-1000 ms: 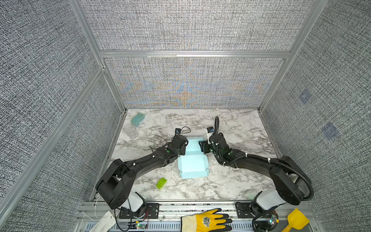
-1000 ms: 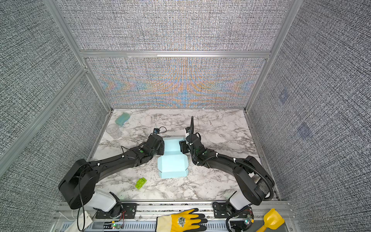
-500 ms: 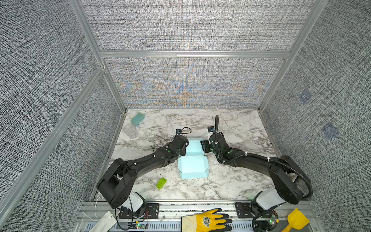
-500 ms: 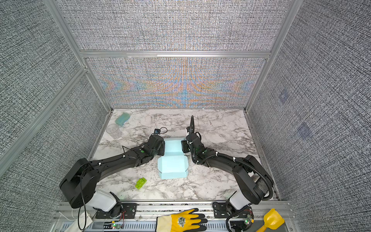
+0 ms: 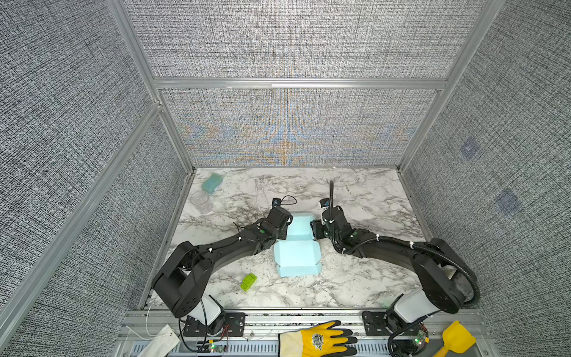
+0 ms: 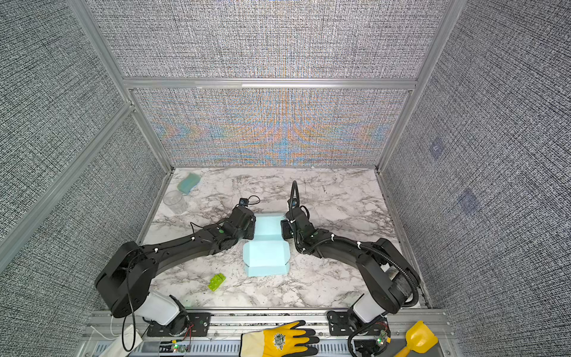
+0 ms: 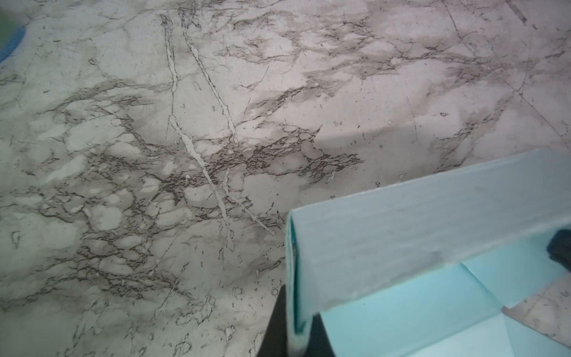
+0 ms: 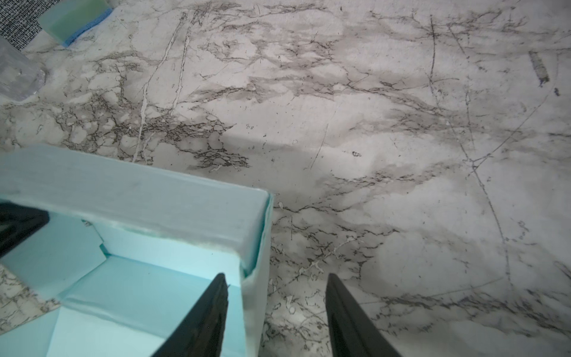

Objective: Fold the paper box

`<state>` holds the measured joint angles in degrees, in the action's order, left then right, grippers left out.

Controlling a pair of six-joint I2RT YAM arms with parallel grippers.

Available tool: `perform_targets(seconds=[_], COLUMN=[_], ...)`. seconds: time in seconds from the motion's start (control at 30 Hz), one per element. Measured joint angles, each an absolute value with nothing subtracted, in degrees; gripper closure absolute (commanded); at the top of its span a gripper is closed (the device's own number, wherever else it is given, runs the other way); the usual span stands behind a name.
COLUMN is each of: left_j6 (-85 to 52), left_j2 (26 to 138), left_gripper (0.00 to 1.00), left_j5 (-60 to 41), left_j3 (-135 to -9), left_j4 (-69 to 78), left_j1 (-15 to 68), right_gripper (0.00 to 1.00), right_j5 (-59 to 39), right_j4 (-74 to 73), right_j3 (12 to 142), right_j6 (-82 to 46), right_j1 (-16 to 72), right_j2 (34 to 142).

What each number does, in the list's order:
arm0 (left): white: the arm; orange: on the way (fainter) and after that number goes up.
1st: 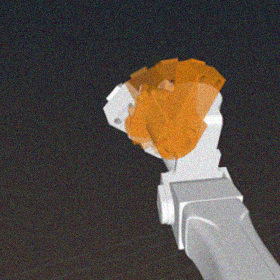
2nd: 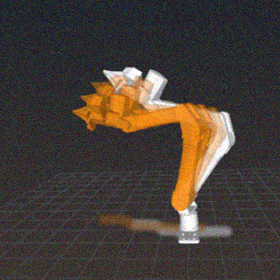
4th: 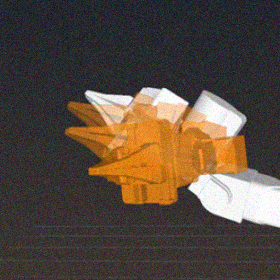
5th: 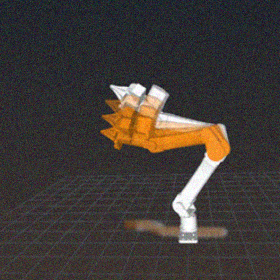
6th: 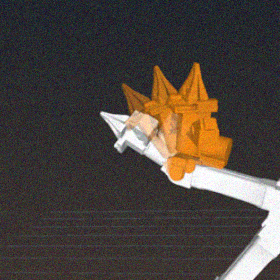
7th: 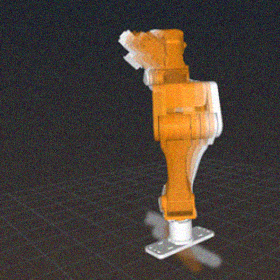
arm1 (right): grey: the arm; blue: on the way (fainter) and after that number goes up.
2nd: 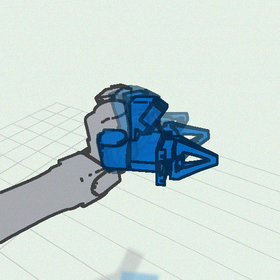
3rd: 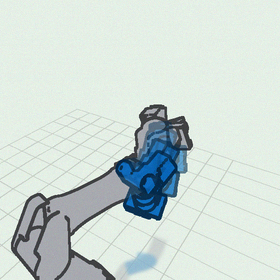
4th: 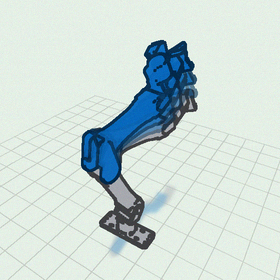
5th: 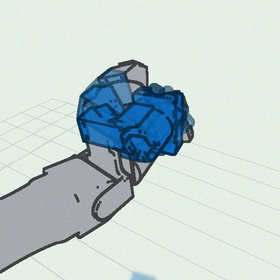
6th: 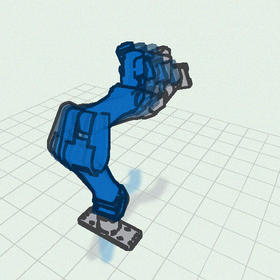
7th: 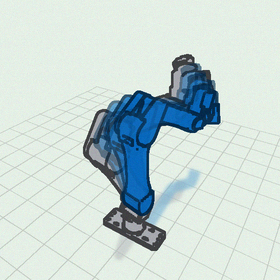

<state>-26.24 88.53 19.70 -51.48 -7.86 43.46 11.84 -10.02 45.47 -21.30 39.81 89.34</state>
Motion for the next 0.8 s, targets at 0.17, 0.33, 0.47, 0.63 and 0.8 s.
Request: perform_targets(seconds=[0.17,0.33,0.47,0.63,0.8], left_j6=[-26.68,-27.0,-27.0,-27.03,-27.31], left_j2=[89.14,89.52,89.93,90.04,90.3], left_gripper=[1.0,1.0,1.0,1.0,1.0], left_j5=[20.36,20.82,20.88,20.97,20.97], left_j3=[-52.29,-52.75,-53.41,-53.89,-53.95], left_j4=[-8.4,-9.26,-9.32,-9.54,-9.52], left_j1=[43.75,43.9,44.03,44.27,44.53], right_gripper=[0.5,0.54,0.57,0.65,0.86], right_j5=[12.82,13.8,14.57,14.96,15.66], right_j4=[-9.52,-9.56,-10.07,-12.14,-13.74], right_j3=[44.47,44.05,44.38,44.4,44.86], right_j6=[-22.57,-23.55,-24.05,-24.71,-24.88], right_j1=[40.86,41.25,41.28,41.34,41.47], right_j2=[90.24,92.05,94.26,96.09,97.23])
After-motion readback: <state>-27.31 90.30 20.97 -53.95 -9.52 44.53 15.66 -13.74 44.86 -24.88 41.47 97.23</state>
